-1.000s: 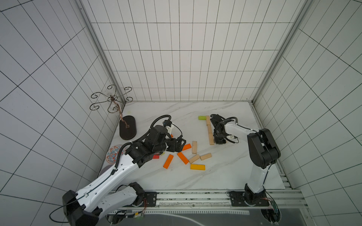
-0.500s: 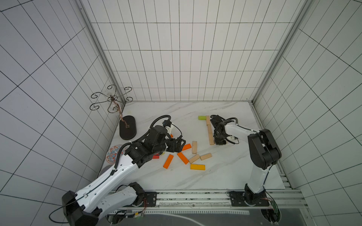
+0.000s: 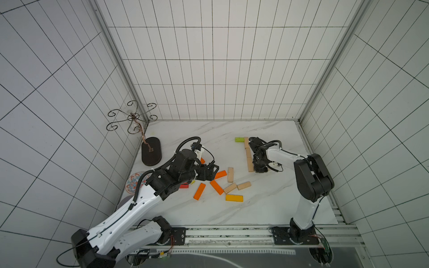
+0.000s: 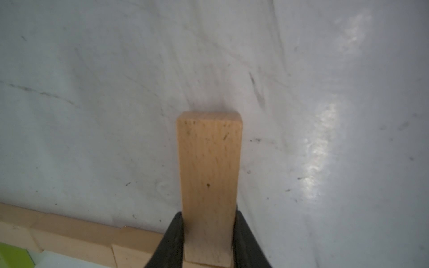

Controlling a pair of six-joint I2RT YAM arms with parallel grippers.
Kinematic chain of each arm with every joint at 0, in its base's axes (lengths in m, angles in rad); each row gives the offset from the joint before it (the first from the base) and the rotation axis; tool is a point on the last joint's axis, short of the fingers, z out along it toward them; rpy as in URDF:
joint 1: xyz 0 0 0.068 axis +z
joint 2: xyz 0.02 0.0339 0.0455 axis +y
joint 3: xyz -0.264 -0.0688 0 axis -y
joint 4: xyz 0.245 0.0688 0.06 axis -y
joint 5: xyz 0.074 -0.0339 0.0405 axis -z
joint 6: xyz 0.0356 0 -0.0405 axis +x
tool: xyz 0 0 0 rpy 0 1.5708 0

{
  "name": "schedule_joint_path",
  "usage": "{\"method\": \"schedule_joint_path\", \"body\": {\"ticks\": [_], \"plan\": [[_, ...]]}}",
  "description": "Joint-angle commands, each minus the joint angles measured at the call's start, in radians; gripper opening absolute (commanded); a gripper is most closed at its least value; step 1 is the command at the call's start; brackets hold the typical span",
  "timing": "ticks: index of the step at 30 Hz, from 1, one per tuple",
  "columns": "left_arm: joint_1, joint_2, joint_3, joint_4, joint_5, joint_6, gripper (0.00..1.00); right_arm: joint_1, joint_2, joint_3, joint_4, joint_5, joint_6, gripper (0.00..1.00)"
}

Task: Assemble a giraffe with building blocks
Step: Assemble the building block at the center of the board.

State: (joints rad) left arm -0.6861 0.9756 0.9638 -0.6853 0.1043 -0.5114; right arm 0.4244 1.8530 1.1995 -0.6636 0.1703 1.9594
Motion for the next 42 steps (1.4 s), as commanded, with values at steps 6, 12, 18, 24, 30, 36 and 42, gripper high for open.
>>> {"method": "schedule_joint_path", "body": {"ticks": [6,12,18,24,30,36,42], "plan": [[0.005,-0.022,-0.014,-0.01,-0.015,0.005,0.97,0.005,-0.021,-0.049,-0.021,0.009,0.041,0.4],[0.006,-0.028,-0.016,-0.012,-0.017,0.005,0.97,0.004,-0.023,-0.05,-0.011,0.008,0.041,0.43],[0.007,-0.029,-0.017,-0.012,-0.015,0.005,0.97,0.004,-0.027,-0.051,-0.005,0.009,0.044,0.43],[0.008,-0.032,-0.017,-0.014,-0.017,0.007,0.97,0.005,-0.024,-0.048,0.002,0.007,0.047,0.37],[0.01,-0.032,-0.02,-0.014,-0.017,0.009,0.97,0.004,-0.023,-0.049,0.002,0.009,0.044,0.36],[0.012,-0.031,-0.022,-0.012,-0.012,0.008,0.97,0.006,-0.021,-0.046,0.002,0.011,0.033,0.38],[0.013,-0.034,-0.024,-0.013,-0.012,0.008,0.97,0.008,-0.024,-0.048,0.002,0.015,0.029,0.41]]}}
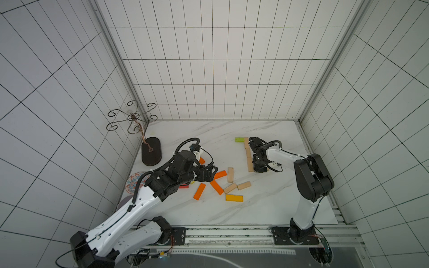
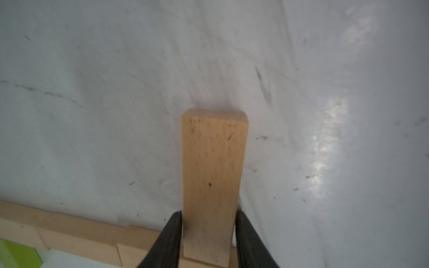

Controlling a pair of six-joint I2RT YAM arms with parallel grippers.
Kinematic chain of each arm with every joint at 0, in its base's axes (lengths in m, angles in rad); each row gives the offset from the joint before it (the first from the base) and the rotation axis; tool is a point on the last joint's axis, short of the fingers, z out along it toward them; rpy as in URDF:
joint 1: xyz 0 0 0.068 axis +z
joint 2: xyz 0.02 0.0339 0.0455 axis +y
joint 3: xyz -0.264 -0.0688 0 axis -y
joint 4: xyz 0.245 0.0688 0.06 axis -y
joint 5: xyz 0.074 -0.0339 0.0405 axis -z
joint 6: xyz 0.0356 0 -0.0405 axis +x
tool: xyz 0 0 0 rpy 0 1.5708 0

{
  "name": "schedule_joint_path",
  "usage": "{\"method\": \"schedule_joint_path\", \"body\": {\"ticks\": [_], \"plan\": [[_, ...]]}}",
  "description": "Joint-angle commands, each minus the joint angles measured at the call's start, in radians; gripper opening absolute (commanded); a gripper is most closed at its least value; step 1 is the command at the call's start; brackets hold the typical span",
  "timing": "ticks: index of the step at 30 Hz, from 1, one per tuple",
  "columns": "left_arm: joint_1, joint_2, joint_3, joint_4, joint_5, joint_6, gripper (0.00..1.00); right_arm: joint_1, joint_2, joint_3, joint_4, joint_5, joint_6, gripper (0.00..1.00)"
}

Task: Assemble a giraffe with building blocks
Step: Assemble the building block at the center of the board.

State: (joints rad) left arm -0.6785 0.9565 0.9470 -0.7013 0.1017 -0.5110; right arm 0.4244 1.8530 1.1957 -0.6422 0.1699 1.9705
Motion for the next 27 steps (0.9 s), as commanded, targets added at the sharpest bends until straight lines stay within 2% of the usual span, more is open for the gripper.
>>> {"method": "schedule_joint_path", "body": {"ticks": [1,7,16,27], "plan": [[0.005,-0.015,-0.008,0.005,-0.01,0.008,0.97,0.007,-0.026,-0.045,-0.019,0.017,0.018,0.41],[0.007,-0.018,-0.007,0.004,-0.01,0.007,0.97,0.006,-0.032,-0.043,-0.018,0.025,0.013,0.46],[0.008,-0.025,-0.01,-0.002,-0.013,0.008,0.97,0.003,-0.045,-0.032,-0.014,0.036,-0.009,0.66],[0.008,-0.051,-0.01,-0.022,-0.017,-0.004,0.97,0.0,-0.121,0.016,-0.087,0.046,-0.081,0.7]]}}
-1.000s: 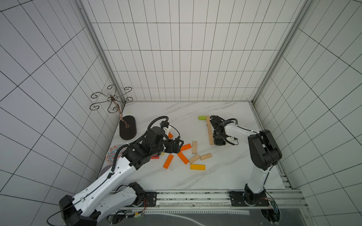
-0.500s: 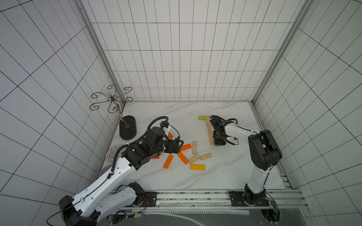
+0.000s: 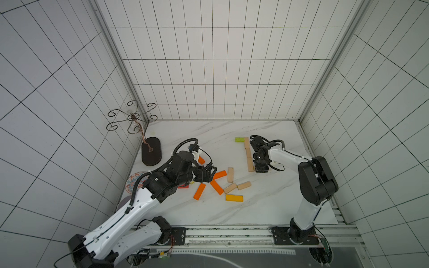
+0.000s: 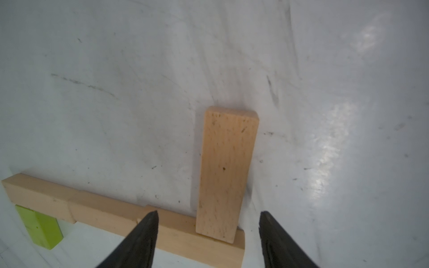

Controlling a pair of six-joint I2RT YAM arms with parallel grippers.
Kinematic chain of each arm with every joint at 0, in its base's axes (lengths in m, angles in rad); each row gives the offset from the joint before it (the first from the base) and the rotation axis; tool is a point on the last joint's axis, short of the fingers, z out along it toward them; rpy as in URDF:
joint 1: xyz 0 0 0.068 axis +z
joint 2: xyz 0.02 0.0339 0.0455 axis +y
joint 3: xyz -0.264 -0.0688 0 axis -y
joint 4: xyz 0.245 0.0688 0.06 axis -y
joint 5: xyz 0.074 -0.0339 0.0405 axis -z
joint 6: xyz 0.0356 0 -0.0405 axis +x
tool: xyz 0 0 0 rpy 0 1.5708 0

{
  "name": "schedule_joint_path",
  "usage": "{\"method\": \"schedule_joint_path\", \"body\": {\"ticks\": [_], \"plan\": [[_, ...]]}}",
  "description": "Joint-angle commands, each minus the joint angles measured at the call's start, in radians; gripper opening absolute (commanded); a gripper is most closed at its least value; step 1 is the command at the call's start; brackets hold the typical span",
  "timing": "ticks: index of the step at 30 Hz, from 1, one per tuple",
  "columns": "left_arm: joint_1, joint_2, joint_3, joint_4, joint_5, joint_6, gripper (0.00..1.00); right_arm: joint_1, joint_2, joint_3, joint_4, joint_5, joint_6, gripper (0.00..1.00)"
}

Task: Assemble a giraffe with building blocks
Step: Assemble the building block at the center of the board, then pick up the building block from the center of the board.

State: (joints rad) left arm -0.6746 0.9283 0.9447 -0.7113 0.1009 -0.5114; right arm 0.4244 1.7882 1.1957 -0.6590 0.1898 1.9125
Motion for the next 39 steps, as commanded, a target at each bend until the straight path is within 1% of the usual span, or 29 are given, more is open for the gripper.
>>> {"method": "schedule_joint_path", "body": {"ticks": [1,5,9,14,18,23,31,39], "plan": [[0.005,-0.029,-0.009,-0.016,-0.018,-0.007,0.97,0.001,-0.075,0.024,-0.086,0.032,-0.036,0.7],[0.005,-0.052,-0.012,-0.027,-0.026,-0.016,0.97,0.008,-0.161,0.054,-0.146,0.068,-0.098,0.7],[0.004,-0.067,-0.012,-0.039,-0.039,-0.022,0.97,0.021,-0.272,0.047,-0.182,0.099,-0.167,0.68],[0.004,-0.077,-0.02,-0.048,-0.054,-0.028,0.97,0.059,-0.389,-0.019,-0.197,0.106,-0.246,0.66],[0.004,-0.083,-0.033,-0.048,-0.059,-0.039,0.97,0.114,-0.452,-0.09,-0.19,0.082,-0.276,0.64],[0.004,-0.097,-0.056,-0.043,-0.058,-0.059,0.97,0.191,-0.464,-0.144,-0.163,0.056,-0.292,0.64],[0.003,-0.13,-0.11,-0.03,-0.064,-0.102,0.97,0.307,-0.422,-0.232,-0.084,0.016,-0.275,0.62],[0.0,-0.138,-0.143,-0.015,-0.055,-0.125,0.97,0.368,-0.358,-0.271,-0.011,-0.009,-0.259,0.59]]}}
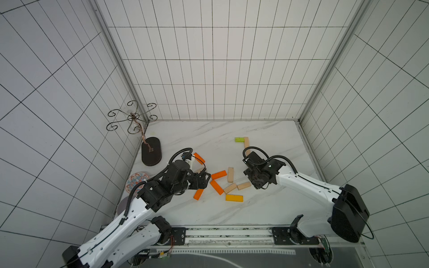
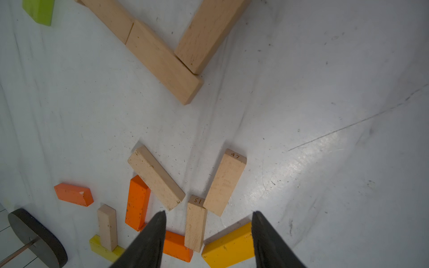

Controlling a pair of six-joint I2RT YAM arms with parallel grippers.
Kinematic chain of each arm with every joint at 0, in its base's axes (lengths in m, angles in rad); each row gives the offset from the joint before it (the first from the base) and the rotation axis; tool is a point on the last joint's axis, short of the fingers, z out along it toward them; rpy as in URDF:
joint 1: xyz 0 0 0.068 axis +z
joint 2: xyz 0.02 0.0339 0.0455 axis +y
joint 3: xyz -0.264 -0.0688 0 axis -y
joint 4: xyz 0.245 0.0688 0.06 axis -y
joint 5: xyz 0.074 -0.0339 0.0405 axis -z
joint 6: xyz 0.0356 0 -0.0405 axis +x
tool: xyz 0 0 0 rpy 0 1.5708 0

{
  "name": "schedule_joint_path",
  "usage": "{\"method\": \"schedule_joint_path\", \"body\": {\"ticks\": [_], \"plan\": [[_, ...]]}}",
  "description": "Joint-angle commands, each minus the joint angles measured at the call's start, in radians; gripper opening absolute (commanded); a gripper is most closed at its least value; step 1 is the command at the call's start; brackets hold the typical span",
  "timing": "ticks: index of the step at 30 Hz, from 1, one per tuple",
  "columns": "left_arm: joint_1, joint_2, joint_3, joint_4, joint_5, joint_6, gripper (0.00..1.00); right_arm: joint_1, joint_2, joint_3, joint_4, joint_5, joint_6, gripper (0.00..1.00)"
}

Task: Assemble a giraffe with building blocks
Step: Pick up the building block from the center of the board.

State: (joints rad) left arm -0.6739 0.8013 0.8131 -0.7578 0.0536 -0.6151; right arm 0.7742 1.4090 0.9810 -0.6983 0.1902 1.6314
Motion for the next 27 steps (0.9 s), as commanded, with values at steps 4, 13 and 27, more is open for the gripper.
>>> {"method": "schedule_joint_path", "body": {"ticks": [4,13,27], "plan": [[-0.001,-0.007,-0.024,0.046,0.001,-0.026,0.97,0.033,0.059,-0.072,0.068,-0.026,0.033,0.57],[-0.007,-0.001,-0.055,0.081,0.027,-0.024,0.97,0.045,0.139,-0.073,0.096,-0.033,0.046,0.54],[-0.004,0.013,-0.061,0.112,0.049,0.021,0.97,0.041,0.249,-0.059,0.133,-0.017,0.088,0.5]]}}
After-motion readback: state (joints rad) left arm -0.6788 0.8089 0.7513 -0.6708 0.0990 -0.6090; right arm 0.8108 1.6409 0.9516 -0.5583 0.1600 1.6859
